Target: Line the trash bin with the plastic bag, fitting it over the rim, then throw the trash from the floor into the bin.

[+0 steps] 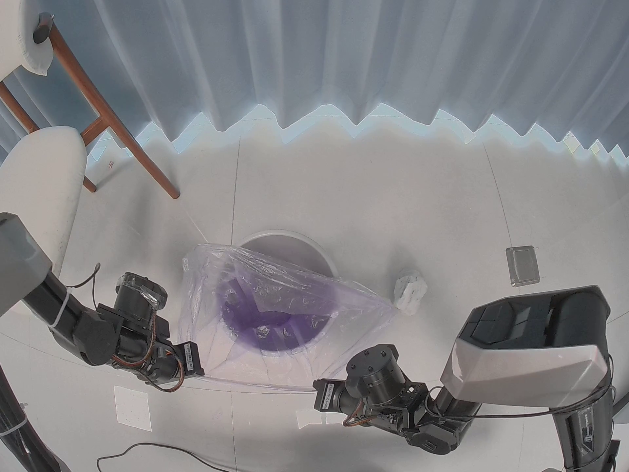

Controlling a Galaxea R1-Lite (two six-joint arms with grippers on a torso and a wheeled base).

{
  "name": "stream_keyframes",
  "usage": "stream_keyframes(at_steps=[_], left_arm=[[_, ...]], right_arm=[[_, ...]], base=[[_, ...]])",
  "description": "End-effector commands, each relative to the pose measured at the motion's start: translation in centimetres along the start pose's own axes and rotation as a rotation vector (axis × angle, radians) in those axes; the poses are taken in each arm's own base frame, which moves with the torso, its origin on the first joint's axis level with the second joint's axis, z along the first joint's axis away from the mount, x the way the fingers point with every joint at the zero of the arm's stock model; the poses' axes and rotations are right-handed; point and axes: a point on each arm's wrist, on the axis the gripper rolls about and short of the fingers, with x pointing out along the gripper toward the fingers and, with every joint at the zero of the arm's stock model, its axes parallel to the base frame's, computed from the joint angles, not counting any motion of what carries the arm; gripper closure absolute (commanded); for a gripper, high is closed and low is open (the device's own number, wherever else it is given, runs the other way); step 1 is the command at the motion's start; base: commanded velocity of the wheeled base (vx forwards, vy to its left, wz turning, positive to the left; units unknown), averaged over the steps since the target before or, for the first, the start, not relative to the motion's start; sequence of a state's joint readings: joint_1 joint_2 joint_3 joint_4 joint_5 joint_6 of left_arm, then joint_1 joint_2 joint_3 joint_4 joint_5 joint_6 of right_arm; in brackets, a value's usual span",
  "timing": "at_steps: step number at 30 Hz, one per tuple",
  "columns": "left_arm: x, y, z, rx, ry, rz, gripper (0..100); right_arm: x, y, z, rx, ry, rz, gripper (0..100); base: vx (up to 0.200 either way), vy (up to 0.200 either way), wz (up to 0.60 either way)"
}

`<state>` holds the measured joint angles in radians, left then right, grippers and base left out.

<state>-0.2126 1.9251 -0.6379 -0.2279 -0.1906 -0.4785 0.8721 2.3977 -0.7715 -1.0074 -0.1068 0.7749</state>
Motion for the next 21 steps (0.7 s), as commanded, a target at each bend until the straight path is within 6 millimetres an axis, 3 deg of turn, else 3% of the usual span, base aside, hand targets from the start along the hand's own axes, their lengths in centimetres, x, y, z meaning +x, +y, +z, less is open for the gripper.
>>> stream_keyframes(at_steps=[1,9,13,14,16,17,21], left_arm=[[3.0,0.9,-0.2,-0.008,0.023,0.066,100],[3.9,0.8,0.6,0.004,-0.059,0.050,100],[3.9,0.9,0.4,0.004,-0.059,0.052,100],[3.9,0.9,0.3,0.005,-0.055,0.054,100],[3.9,1.2,0.0,0.002,-0.042,0.065,100],[3.9,1.5,-0.4,0.009,-0.024,0.076,0],[4.1,1.7,-0.4,0.032,-0.041,0.074,0]], right_arm=[[1.8,-1.2,0.4,0.017,-0.015,-0.027,100],[2.9,-1.3,2.6,0.037,-0.083,-0.008,100],[3.3,-1.2,2.6,0.034,-0.085,-0.006,100],[3.2,-1.3,2.4,0.033,-0.080,-0.009,0],[3.0,-1.5,2.0,0.035,-0.063,-0.018,0],[2.8,-1.6,1.7,0.037,-0.054,-0.023,0],[2.4,-1.6,1.3,0.031,-0.058,-0.015,0]], base=[[0.000,0.000,0.00],[0.000,0.000,0.00],[0.000,0.000,0.00],[0.000,0.000,0.00],[0.000,0.000,0.00],[0.000,0.000,0.00],[0.000,0.000,0.00]])
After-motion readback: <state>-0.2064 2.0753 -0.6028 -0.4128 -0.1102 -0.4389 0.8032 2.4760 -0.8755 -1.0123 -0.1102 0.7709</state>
